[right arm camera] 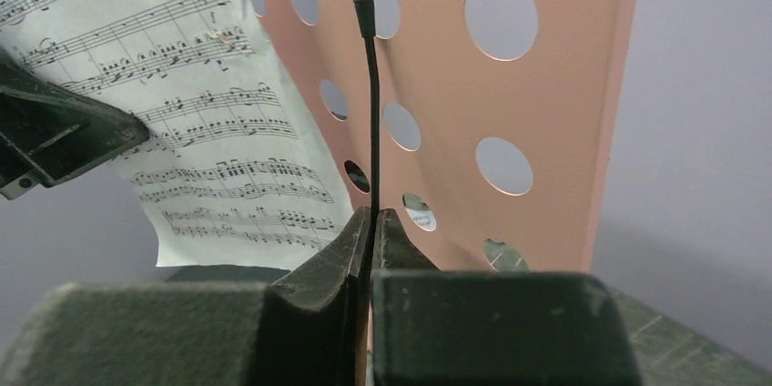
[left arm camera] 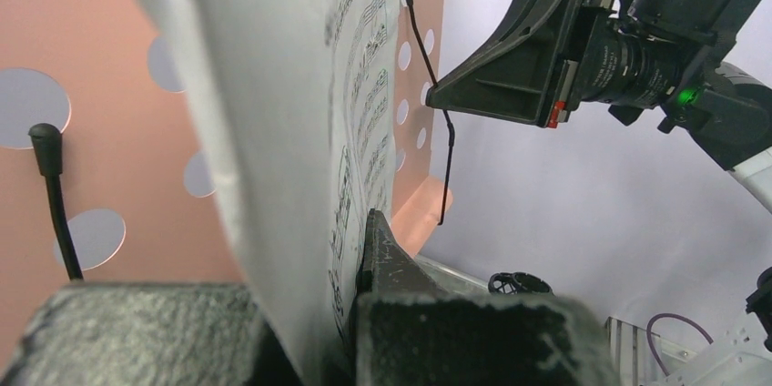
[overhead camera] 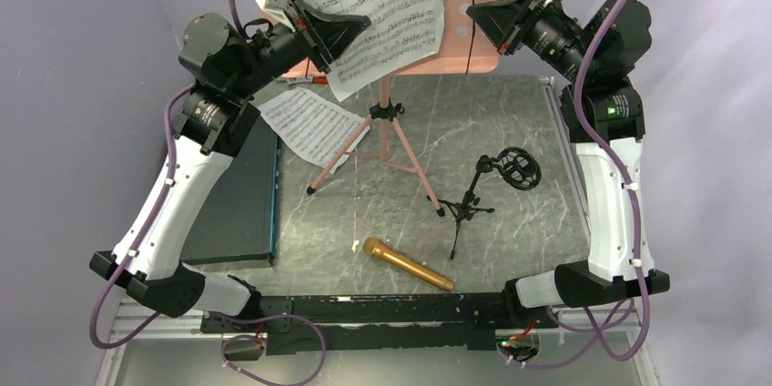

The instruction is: Set up the instrument practice props

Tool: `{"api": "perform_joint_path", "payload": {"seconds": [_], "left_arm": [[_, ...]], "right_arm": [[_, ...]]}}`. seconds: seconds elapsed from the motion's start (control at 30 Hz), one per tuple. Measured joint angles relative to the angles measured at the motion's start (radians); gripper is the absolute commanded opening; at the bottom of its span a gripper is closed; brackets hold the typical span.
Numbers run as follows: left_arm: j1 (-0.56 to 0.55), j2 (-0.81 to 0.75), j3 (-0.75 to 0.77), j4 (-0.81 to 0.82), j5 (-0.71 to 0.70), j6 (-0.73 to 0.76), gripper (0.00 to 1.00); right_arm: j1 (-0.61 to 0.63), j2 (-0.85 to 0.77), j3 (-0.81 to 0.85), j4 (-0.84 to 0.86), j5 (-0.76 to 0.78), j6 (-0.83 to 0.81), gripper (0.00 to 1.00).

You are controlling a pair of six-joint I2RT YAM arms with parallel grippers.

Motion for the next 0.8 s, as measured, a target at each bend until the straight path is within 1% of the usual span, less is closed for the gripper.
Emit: {"api": "perform_joint_path", "payload": {"seconds": [0.13,0.43,0.8], "left_arm": [[0.000,0.013,0.001,0.002,0.000,-0.001,0.03],[0.000,0.042,0.018,0.015,0.000,-0.008,0.03],[0.000,0.084,0.063,0.022,0.025,-0.027,0.03]], "right_arm": [[0.000,-0.006,-0.008,0.008,-0.002,0.001,0.00],[0.000,-0.057,-0.088,0.076,-0.035,-0.001,0.00],[0.000,-0.083,-0.141,0.145,-0.101,-0.005,0.00]]}}
